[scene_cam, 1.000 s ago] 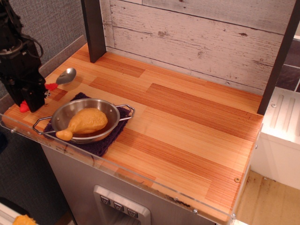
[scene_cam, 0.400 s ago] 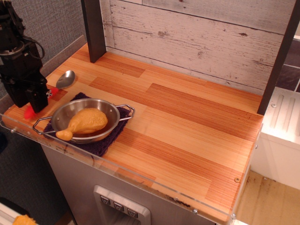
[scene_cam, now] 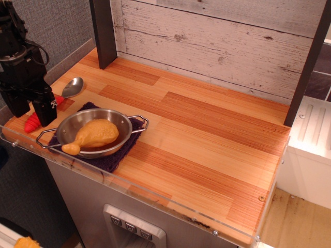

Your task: Place the red spoon to the left of the colander

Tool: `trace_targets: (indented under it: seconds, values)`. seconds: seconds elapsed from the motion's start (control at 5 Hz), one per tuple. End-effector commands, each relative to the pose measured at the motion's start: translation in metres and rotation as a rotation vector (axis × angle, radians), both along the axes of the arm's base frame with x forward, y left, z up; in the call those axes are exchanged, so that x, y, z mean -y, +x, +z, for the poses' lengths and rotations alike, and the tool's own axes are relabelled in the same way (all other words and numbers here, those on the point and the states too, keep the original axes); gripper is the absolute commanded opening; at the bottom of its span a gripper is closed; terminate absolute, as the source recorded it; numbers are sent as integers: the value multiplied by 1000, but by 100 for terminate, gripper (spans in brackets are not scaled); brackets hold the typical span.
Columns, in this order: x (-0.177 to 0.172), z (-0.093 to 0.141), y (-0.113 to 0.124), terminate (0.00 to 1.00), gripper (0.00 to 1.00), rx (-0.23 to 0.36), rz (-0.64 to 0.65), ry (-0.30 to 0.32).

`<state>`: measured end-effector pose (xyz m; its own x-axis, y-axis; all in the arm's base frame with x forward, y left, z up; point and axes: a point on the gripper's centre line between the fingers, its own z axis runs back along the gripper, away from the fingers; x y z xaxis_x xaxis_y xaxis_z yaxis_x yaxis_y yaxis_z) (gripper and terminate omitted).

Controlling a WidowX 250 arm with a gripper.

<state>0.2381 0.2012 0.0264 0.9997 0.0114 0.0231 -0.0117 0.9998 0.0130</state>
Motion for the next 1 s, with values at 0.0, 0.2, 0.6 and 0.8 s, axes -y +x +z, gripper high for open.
trace_targets:
  seconds: [0.0,0.2,0.6,0.8]
  values:
    - [19,91,-1,0,100,175,34,54]
    - [36,121,5,0,100,175,156,5]
    - [91,116,49,0,100,127,85,-75]
    - [100,112,68,0,100,133,-54,-79]
